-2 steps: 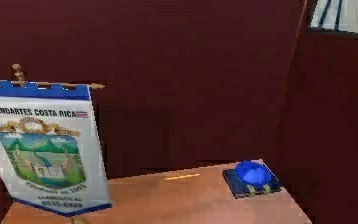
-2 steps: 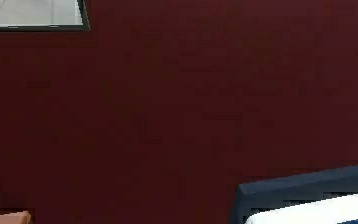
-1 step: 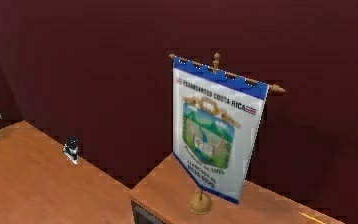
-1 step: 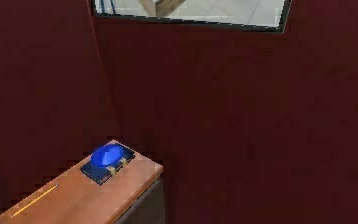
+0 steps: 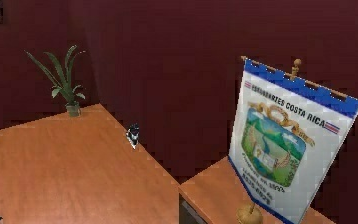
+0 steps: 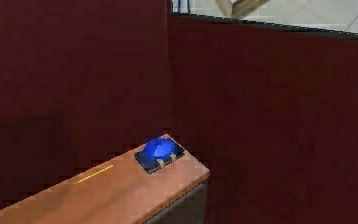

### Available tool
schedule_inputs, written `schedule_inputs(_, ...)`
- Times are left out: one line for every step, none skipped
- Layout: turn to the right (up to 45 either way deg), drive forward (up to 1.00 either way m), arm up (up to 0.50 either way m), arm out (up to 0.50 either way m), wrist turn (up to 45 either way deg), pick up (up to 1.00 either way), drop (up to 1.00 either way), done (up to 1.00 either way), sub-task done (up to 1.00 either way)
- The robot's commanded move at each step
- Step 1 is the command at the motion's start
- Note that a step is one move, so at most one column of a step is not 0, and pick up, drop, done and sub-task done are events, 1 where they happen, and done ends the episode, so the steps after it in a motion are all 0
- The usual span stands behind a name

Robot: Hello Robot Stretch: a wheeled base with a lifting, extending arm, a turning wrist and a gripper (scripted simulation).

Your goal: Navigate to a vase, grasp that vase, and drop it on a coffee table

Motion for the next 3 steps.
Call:
schedule_inputs(0.0, 0.0, 0.5, 0.0, 0.0, 0.0, 0.0, 0.0, 0.0)
schedule_inputs(0.0, 0.0, 0.34, 0.0, 0.0, 0.0, 0.0, 0.0, 0.0)
schedule_inputs(0.0, 0.0, 0.0, 0.4, 0.0, 0.0, 0.0, 0.0, 0.0)
